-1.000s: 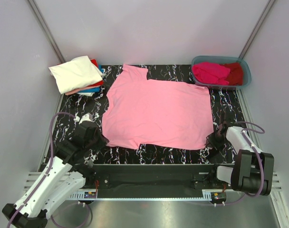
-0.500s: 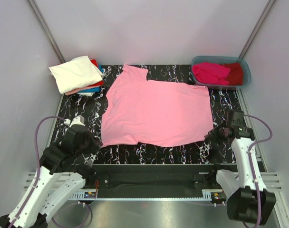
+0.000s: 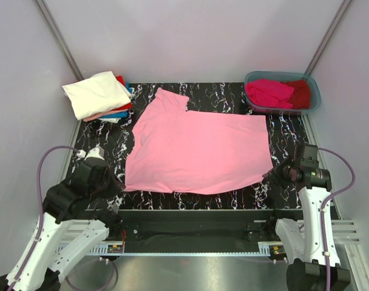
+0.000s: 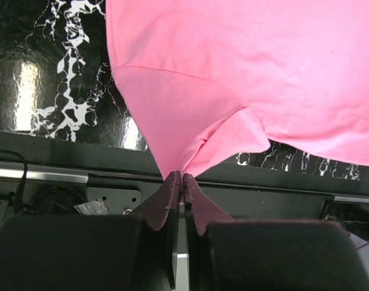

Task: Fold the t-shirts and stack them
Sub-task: Fold the tshirt

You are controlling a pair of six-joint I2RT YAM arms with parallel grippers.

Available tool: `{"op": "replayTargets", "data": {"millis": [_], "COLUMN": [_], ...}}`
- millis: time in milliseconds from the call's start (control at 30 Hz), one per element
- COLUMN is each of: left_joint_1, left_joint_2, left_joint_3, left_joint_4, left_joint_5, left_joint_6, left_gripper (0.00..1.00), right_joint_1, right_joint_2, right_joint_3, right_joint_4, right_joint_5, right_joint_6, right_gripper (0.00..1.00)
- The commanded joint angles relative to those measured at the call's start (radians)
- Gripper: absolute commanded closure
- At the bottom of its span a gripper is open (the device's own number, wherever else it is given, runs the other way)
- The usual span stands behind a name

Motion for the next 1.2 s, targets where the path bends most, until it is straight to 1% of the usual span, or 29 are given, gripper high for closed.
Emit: {"op": "replayTargets", "data": {"millis": [0, 33, 67, 133, 167, 200, 267, 333, 367, 533, 567, 700, 767, 933, 1167], "left_joint_1": [-0.001, -0.001, -0.001, 0.001, 0.003, 0.006, 0.029, 0.065, 0.079, 0.157, 0.162, 0.177, 0.185, 0.19, 0.19], "left_joint_2": [0.084, 0.134, 0.218, 0.284, 0.35, 0.384, 0.47, 0.522, 0.576, 0.742, 0.79, 0.904, 0.962, 1.076, 1.185], "left_joint_3": [0.056, 0.064, 0.095, 0.145, 0.167, 0.188, 0.247, 0.28, 0.309, 0.423, 0.449, 0.575, 0.606, 0.699, 0.794], "left_joint_4": [0.044, 0.058, 0.101, 0.127, 0.145, 0.156, 0.193, 0.23, 0.26, 0.293, 0.291, 0.281, 0.278, 0.282, 0.276], "left_joint_5": [-0.022, -0.023, -0.028, -0.043, -0.058, -0.068, -0.077, -0.057, -0.045, -0.003, -0.003, -0.015, -0.02, -0.014, -0.026], "left_joint_6": [0.092, 0.108, 0.157, 0.212, 0.229, 0.249, 0.304, 0.378, 0.402, 0.514, 0.522, 0.565, 0.587, 0.623, 0.64], "left_gripper": [0.92, 0.92, 0.92, 0.92, 0.93, 0.94, 0.95, 0.96, 0.96, 1.0, 1.0, 1.0, 1.0, 1.0, 1.0], "right_joint_1": [0.006, 0.006, 0.006, 0.006, 0.006, 0.006, 0.006, 0.006, 0.006, 0.006, 0.006, 0.003, 0.001, -0.003, -0.048], "right_joint_2": [0.036, 0.053, 0.108, 0.171, 0.191, 0.211, 0.262, 0.306, 0.319, 0.414, 0.427, 0.49, 0.526, 0.596, 0.621], "right_joint_3": [0.045, 0.048, 0.06, 0.071, 0.081, 0.087, 0.103, 0.118, 0.127, 0.153, 0.158, 0.161, 0.164, 0.183, 0.161], "right_joint_4": [0.064, 0.105, 0.144, 0.193, 0.216, 0.224, 0.248, 0.253, 0.27, 0.304, 0.314, 0.348, 0.369, 0.382, 0.397], "right_joint_5": [-0.027, -0.047, -0.056, -0.058, -0.053, -0.05, -0.032, -0.016, -0.007, 0.027, 0.031, 0.031, 0.024, 0.033, 0.051], "right_joint_6": [-0.012, -0.006, 0.003, 0.002, 0.0, -0.005, -0.014, -0.02, -0.028, -0.037, -0.038, -0.031, -0.022, -0.029, -0.041], "right_gripper": [1.0, 1.0, 1.0, 1.0, 1.0, 1.0, 1.0, 1.0, 1.0, 1.0, 1.0, 1.0, 1.0, 1.0, 1.0]}}
